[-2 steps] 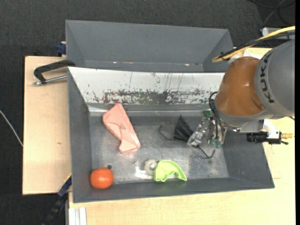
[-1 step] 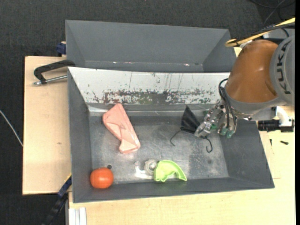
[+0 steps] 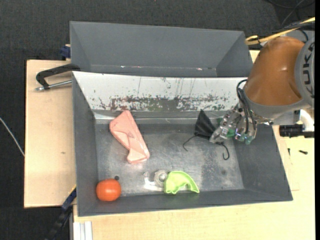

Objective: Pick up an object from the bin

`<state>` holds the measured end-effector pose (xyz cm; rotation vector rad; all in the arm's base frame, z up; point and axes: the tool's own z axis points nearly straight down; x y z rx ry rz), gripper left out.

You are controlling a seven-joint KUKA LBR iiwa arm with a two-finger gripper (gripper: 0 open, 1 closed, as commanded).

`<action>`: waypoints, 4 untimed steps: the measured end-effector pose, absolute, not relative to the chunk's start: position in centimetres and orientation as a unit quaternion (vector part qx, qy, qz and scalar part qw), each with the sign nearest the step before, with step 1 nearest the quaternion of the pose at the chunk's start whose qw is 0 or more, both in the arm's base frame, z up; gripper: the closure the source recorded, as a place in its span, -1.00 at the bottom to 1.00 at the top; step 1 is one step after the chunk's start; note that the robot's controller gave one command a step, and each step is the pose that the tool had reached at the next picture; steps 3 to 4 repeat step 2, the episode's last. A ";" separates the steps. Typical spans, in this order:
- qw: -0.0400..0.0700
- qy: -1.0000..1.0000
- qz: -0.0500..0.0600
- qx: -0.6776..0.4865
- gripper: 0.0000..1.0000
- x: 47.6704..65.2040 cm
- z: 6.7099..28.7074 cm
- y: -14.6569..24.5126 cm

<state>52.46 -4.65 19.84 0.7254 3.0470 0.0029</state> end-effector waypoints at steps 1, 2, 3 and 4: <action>0.001 0.974 0.001 0.227 1.00 53.0 18.3 -5.3; -0.002 0.975 0.000 0.224 1.00 52.2 21.6 -4.7; -0.002 0.975 0.000 0.224 1.00 52.2 21.6 -4.7; -0.002 0.975 0.000 0.224 1.00 52.2 21.6 -4.7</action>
Offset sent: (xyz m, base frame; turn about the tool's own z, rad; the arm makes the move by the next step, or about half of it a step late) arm -0.0079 0.0062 0.0637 -0.0201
